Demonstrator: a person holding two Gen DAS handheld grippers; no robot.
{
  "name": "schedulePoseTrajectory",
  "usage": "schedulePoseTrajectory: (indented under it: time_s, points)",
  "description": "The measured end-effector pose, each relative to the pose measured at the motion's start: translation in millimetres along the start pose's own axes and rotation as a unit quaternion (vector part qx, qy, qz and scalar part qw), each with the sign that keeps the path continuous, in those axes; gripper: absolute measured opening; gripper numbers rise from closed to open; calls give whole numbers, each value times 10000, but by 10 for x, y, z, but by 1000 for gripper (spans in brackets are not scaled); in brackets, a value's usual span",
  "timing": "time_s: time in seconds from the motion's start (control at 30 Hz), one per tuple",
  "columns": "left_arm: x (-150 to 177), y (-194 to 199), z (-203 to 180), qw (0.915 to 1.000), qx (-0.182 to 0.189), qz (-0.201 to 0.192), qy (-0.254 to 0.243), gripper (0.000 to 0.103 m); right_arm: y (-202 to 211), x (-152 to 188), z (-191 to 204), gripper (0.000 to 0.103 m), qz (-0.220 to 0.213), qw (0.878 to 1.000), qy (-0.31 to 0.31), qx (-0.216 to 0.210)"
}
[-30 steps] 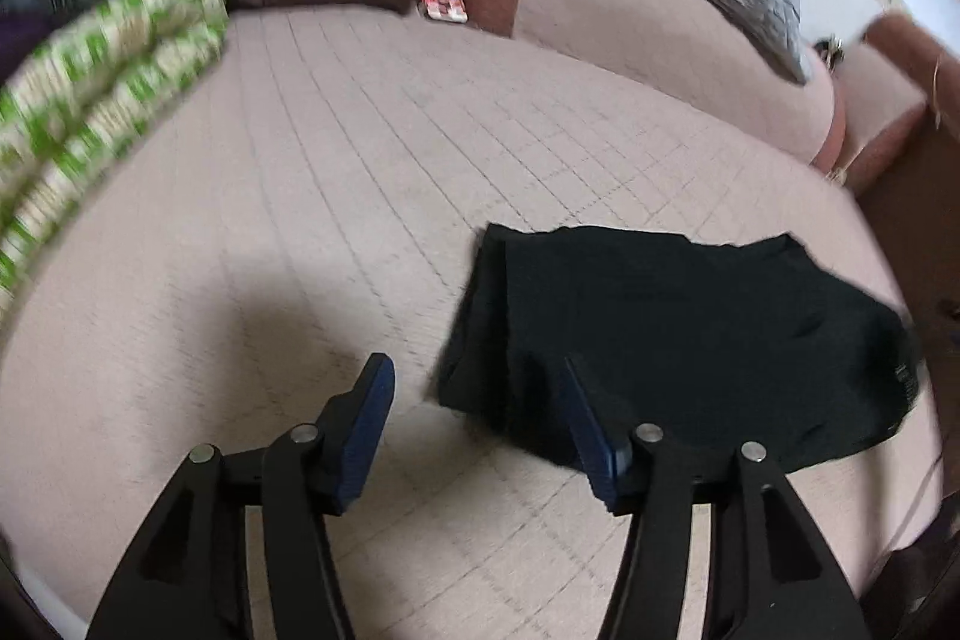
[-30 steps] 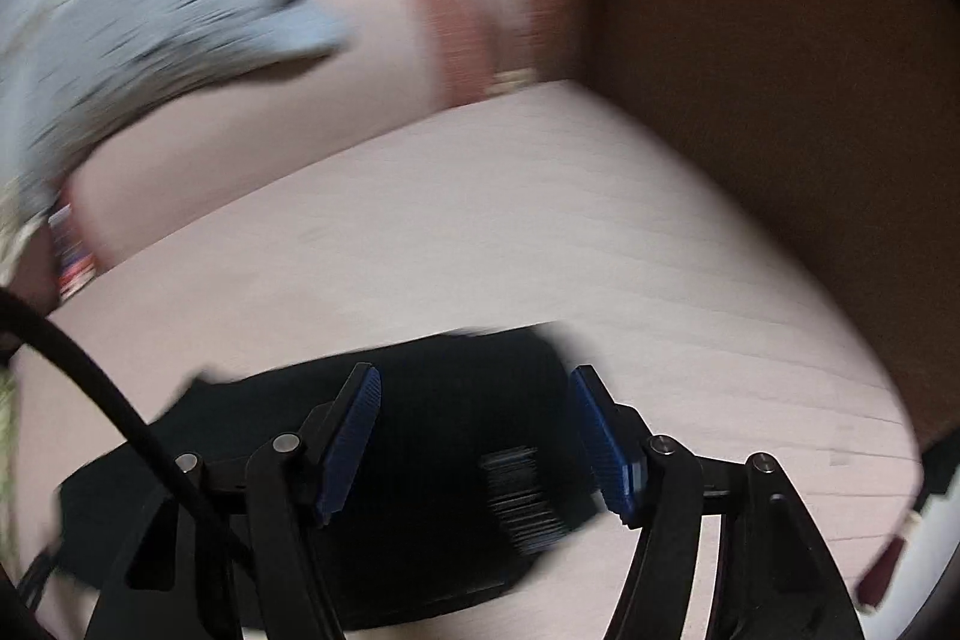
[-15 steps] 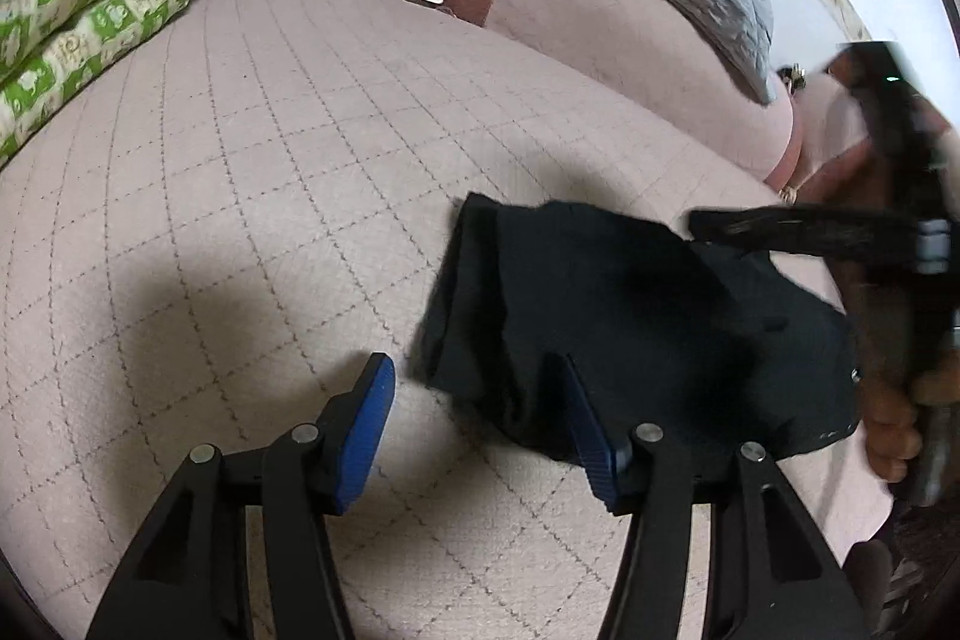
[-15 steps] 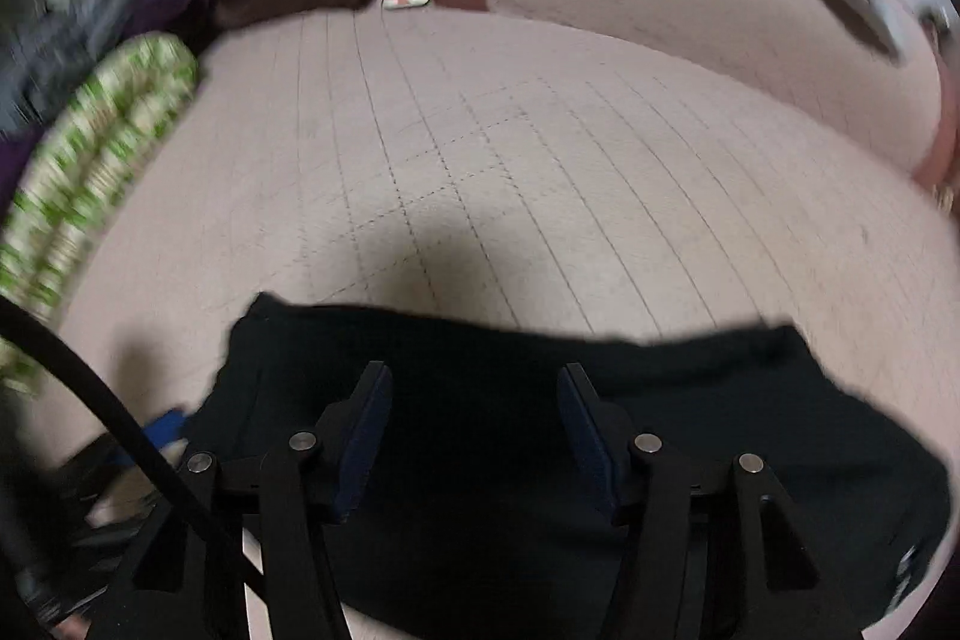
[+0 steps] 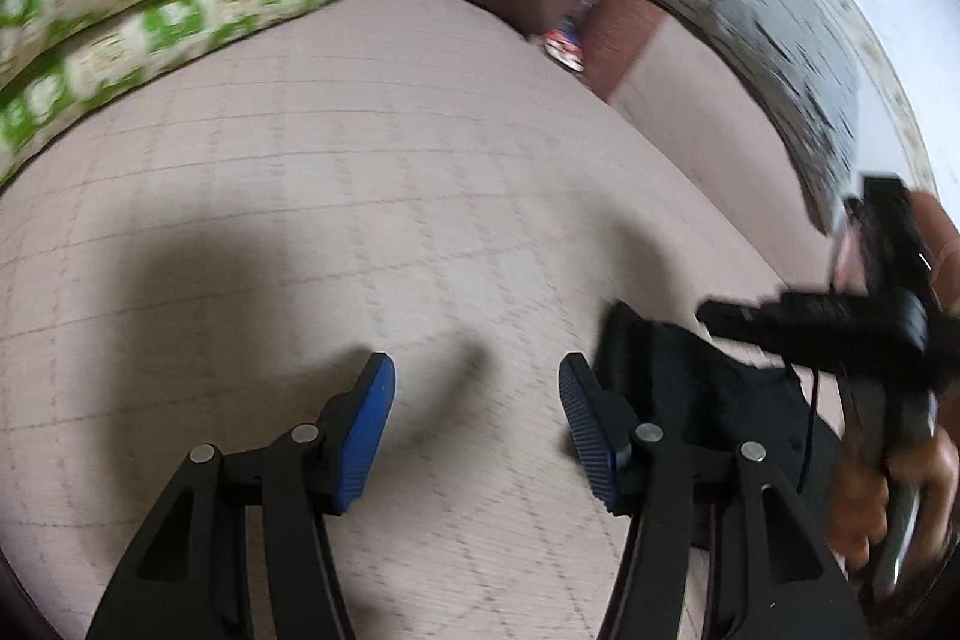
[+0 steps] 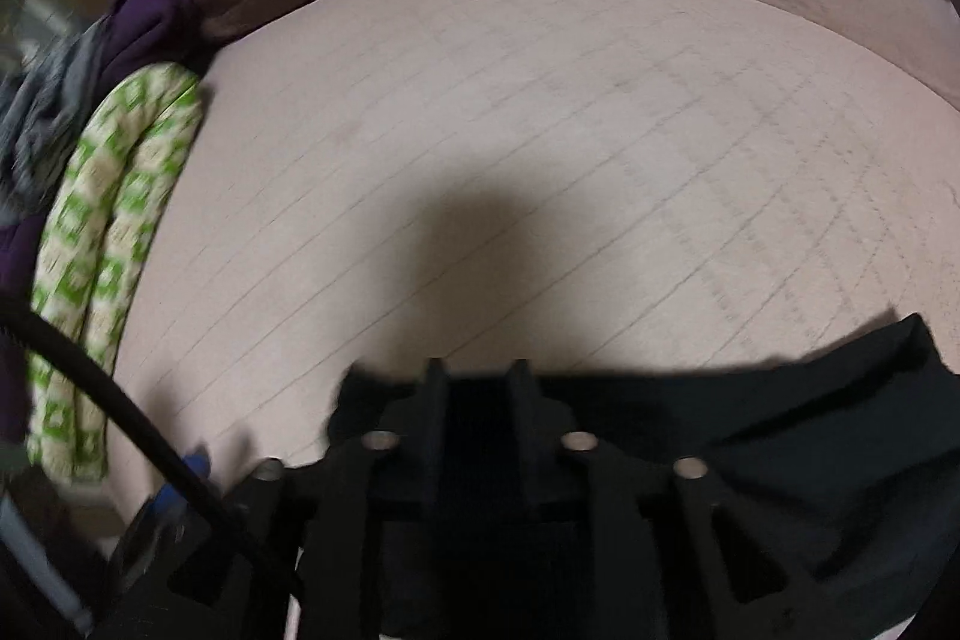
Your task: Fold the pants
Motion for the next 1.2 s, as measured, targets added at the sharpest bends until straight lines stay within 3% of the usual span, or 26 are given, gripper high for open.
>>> schedulePoseTrajectory:
  time_s: [0.13,0.2,0.27,0.33,0.37,0.57,0.93,1.03,1.1,1.17,1.2]
  points:
    - [-74,99,126,9997,-82,-168,187,56,-82,115,345,32,205,9991,358,35]
    - [-85,120,144,9995,-82,-204,220,56,-152,95,489,55,169,9978,538,344]
    - [-86,125,141,9995,-69,-211,211,56,-215,92,569,60,184,9950,713,677]
    - [-95,128,129,9996,-59,-221,182,56,-299,144,517,55,289,9898,770,1160]
    - [-100,134,124,9996,-31,-229,184,56,-307,179,442,29,333,9892,667,1263]
    - [-119,138,115,9994,75,-236,247,56,-151,175,239,22,108,9989,-202,412]
    - [-115,120,133,9993,38,-217,309,56,-136,83,230,23,263,9968,-736,-187]
    - [-117,124,109,9994,19,-239,240,56,-98,51,210,34,267,9876,-1143,-1040]
    - [-116,123,112,9994,18,-235,243,56,-100,53,206,53,335,9788,-1311,-1537]
    - [-116,120,116,9993,39,-219,286,56,-123,33,267,56,349,9813,-1210,-1453]
    - [-114,117,125,9993,46,-209,306,56,-124,35,268,56,346,9882,-1029,-1083]
Point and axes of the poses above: each gripper's, at about its wrist camera, not at the fingertips, and y roughly against the way its jaws point, z to its left, x to its underside, the point moved 8 cm from there along -y, roughly the way its jaws point, and after that the axes turned 3 degrees about z, right-handed, at the moved point
